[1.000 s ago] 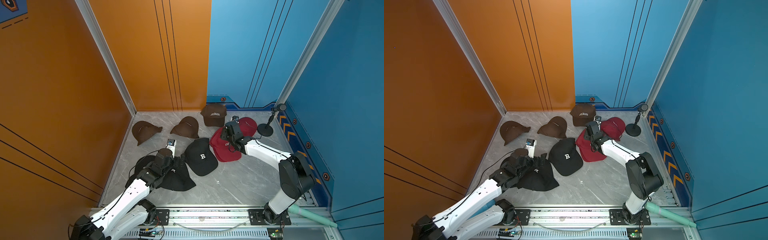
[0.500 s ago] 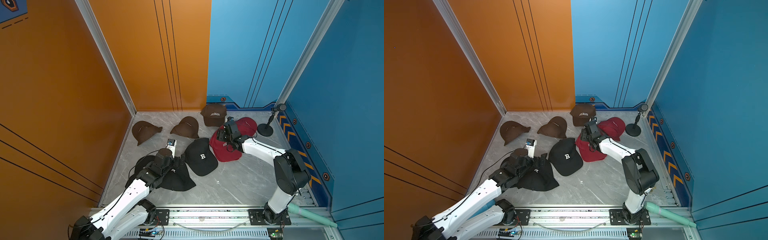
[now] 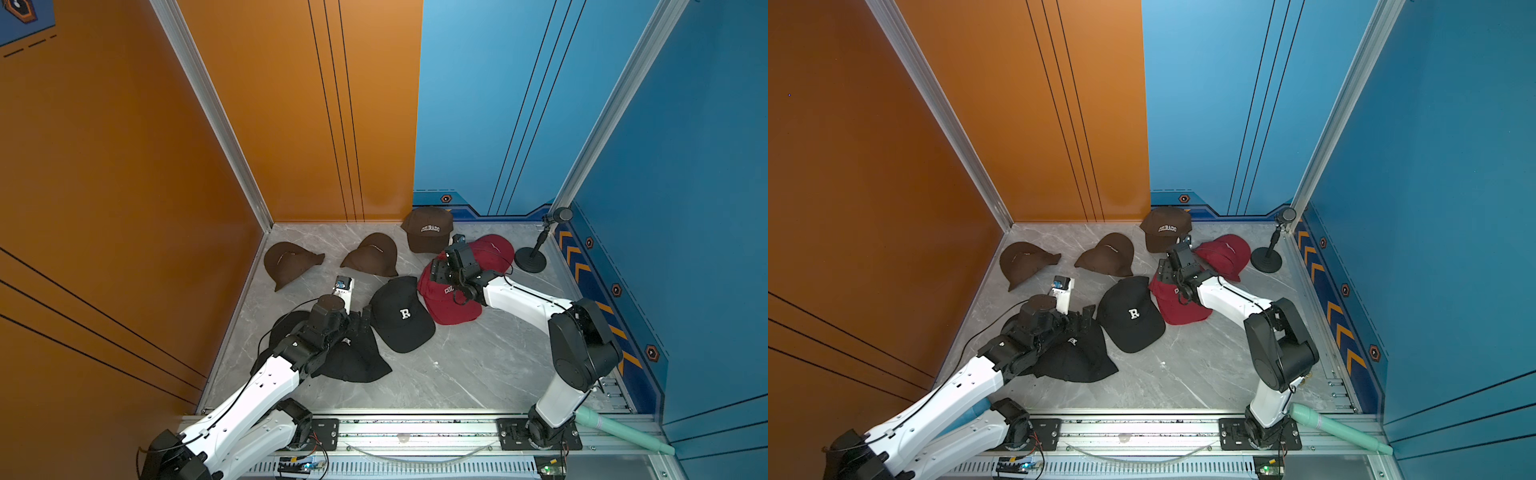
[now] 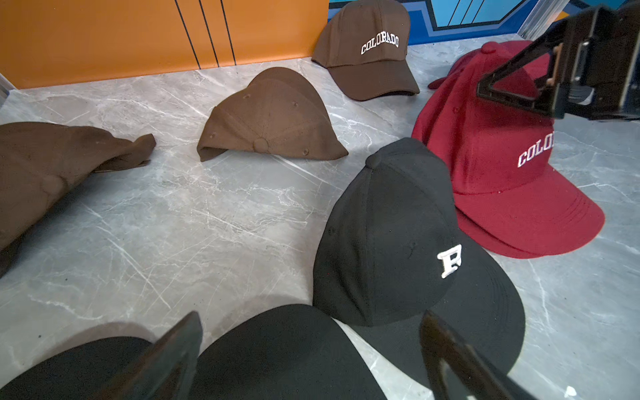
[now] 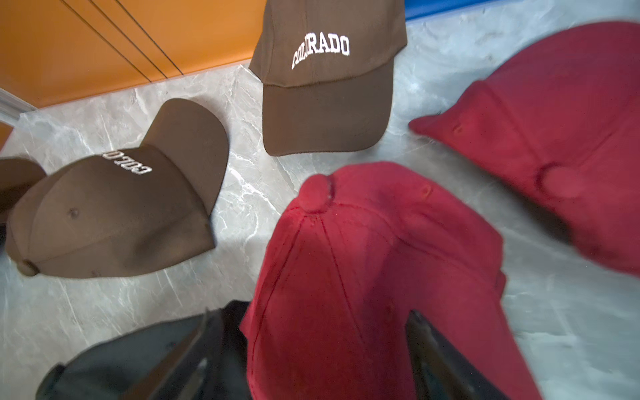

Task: Stack the baseball caps by color
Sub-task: Place the baseball cap on the baseball cap.

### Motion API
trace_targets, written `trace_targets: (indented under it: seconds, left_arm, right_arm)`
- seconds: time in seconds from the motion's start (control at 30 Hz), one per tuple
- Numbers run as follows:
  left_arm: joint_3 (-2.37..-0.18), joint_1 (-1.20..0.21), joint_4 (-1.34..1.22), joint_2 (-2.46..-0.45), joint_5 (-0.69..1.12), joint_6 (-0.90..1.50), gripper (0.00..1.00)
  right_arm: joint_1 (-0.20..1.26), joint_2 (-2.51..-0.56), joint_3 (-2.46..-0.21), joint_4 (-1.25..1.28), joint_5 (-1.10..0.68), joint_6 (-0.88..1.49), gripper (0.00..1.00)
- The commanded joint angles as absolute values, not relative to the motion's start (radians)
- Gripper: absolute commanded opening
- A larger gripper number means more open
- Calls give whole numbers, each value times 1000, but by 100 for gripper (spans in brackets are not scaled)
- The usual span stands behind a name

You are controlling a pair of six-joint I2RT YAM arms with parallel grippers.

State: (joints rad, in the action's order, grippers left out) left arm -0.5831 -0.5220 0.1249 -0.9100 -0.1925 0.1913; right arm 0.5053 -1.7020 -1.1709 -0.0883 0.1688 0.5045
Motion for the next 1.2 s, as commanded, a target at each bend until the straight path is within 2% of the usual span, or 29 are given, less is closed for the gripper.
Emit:
trace_targets:
  seconds: [0.0, 0.3, 0.53, 0.7, 1.17]
  left_arm:
    - [-635, -521, 129, -938, -168, 172, 98]
    - [-814, -601, 154, -1135, -150, 68, 98]
    - [-1022, -646, 180, -1393, -16, 7, 98]
    - [-1270, -672, 274, -1602, 48, -37, 98]
    - [-1661, -673, 299, -1999, 171, -32, 98]
  right_arm:
    - [472, -1595, -1192, -175, 184, 449, 100]
    - [326, -1399, -1190, -335, 111, 308, 100]
    - [174, -1484, -1225, -399, 10, 261, 100]
    - [145, -1532, -1225, -382, -12, 258, 100]
    - [78, -1667, -1295, -365, -56, 257, 100]
